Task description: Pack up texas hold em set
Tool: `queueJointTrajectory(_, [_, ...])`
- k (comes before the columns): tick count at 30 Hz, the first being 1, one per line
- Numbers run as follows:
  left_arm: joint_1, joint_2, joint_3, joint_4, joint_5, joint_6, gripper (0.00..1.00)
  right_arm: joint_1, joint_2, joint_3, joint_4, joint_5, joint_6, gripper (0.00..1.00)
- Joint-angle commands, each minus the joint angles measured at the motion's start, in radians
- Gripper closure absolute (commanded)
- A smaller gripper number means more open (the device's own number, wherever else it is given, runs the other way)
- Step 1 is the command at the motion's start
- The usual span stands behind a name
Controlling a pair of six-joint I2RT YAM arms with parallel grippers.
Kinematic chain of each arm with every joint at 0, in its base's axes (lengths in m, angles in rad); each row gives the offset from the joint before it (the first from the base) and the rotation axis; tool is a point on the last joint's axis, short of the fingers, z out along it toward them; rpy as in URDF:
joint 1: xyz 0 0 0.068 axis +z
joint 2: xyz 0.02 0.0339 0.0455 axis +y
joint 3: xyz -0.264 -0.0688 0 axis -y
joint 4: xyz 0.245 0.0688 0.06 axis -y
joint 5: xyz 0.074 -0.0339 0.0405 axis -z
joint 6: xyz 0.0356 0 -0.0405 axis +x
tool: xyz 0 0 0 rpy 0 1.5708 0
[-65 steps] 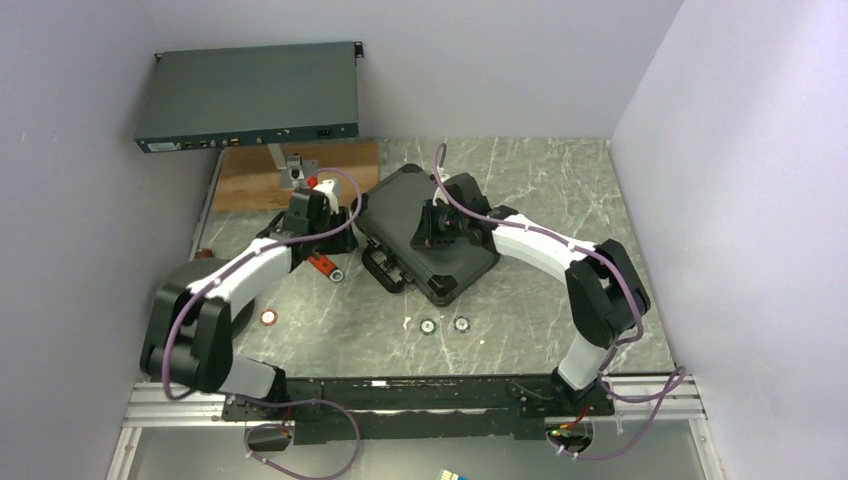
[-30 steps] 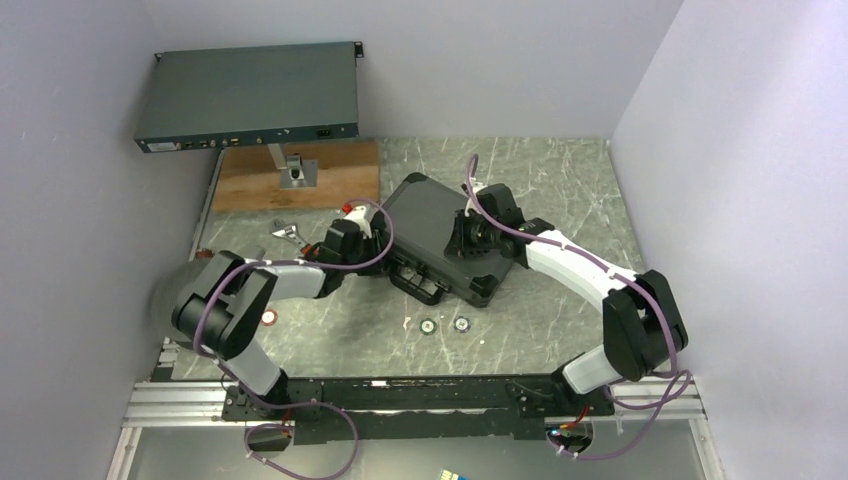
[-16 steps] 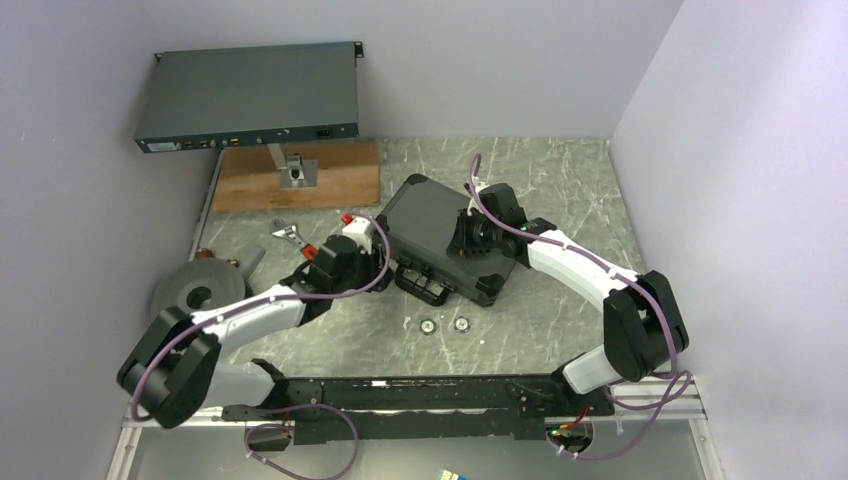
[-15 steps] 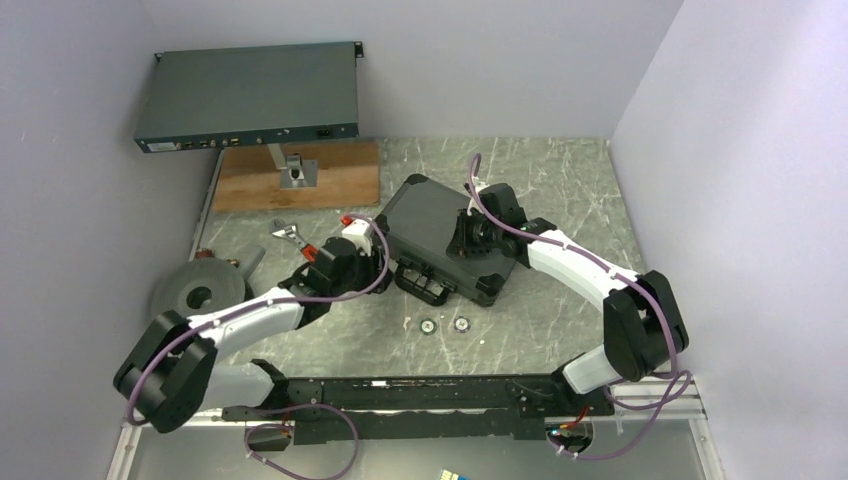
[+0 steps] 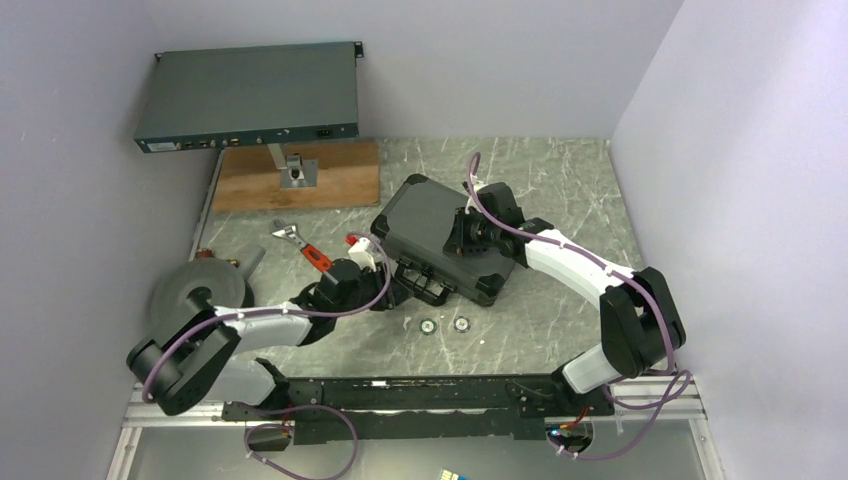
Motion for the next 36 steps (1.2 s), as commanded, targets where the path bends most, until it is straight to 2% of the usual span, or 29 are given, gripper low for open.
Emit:
queueJointTrajectory(1, [-0.043,0.076,0.01,0.238,0.019,-0.192,0.63,0.001,0.064,-0.052,-0.134,0.05,-0.014,0.87])
queueJointTrajectory(6, [-0.066,0.102,-0.013,0.24,-0.096,-0.298,0.63,0.001,0.062,-0.049,-0.134,0.05,-0.017,0.87])
queueJointTrajectory(14, [-0.075,0.123,0.005,0.153,-0.145,-0.344,0.52,0.001,0.065,-0.049,-0.13,0.045,-0.016,0.87])
queueJointTrajectory(17, [-0.075,0.142,-0.01,0.173,-0.178,-0.369,0.47,0.001,0.065,-0.052,-0.127,0.043,-0.014,0.87])
queueJointTrajectory(21, [-0.075,0.187,-0.008,0.22,-0.168,-0.373,0.49,0.001,0.069,-0.052,-0.125,0.042,-0.014,0.87])
queueJointTrajectory(31, [-0.075,0.319,-0.04,0.511,-0.142,-0.396,0.57,0.001,0.072,-0.056,-0.126,0.043,-0.018,0.87])
queueJointTrajectory(36, [-0.075,0.308,-0.04,0.507,-0.145,-0.384,0.61,0.001,0.069,-0.061,-0.125,0.045,-0.019,0.87])
